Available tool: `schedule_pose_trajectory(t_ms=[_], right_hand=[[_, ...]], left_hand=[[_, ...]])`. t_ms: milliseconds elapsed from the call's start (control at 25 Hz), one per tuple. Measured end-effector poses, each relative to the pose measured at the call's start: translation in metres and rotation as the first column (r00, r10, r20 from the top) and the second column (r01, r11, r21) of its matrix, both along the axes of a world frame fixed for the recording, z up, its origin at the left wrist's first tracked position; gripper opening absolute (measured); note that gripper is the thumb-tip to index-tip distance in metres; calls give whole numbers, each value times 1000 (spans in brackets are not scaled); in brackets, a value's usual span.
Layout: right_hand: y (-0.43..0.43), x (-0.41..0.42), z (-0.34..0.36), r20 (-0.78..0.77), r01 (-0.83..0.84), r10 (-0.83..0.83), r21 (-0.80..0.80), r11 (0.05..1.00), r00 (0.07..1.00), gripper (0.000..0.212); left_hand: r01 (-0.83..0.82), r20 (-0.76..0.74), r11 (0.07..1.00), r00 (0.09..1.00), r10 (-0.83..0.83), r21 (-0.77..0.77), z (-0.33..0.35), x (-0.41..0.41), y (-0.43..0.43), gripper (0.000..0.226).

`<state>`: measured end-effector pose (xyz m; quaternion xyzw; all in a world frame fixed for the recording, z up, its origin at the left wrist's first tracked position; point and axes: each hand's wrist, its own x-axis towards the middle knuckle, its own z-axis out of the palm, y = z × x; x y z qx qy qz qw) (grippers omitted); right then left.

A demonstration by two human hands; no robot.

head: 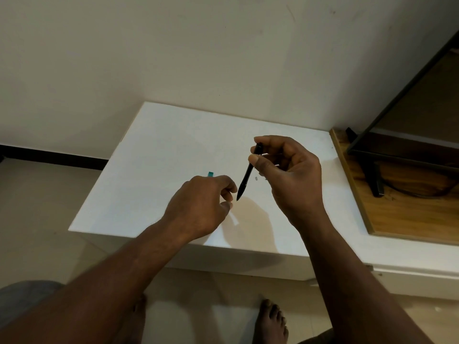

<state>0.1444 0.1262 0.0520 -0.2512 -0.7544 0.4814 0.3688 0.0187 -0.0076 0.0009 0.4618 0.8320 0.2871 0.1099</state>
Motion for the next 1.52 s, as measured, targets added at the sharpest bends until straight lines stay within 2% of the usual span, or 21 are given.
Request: schedule_pose_trajectory(t_ms=[320, 520, 640, 760, 1000, 1280, 1400, 1520], right_hand=[[-2, 0, 0, 7, -19, 19, 25, 1000, 1000, 35], [-5, -2, -1, 60, -49, 45, 64, 997, 997, 29], [-8, -2, 0, 70, -54, 47, 92, 994, 996, 41], [-8, -2, 0, 96, -41, 28, 130, 991, 995, 33], [-10, -3, -1, 98, -30, 20, 111, 993, 995, 33], [-12, -6, -3, 108, -52, 45, 62, 997, 993, 26], [7, -2, -2, 159, 33, -30, -14, 999, 987, 22], [33, 9, -10, 343, 181, -174, 11, 983, 923, 15]], left_hand=[[-12, 2, 993, 1000, 12, 119, 1, -1, 0, 31], [8, -23, 978, 1000, -4, 210, 4, -1, 1, 34], [14, -25, 973, 1000, -9, 230, 3, -1, 1, 37], [22, -20, 972, 1000, -18, 235, 3, 0, 2, 38], [47, -25, 965, 999, -42, 259, 6, 2, 2, 37], [-44, -11, 946, 999, 50, 320, 13, 2, 1, 19], [-132, 51, 945, 991, 122, 299, 14, 0, 0, 17], [-171, 97, 944, 984, 149, 282, 16, -1, -1, 18]])
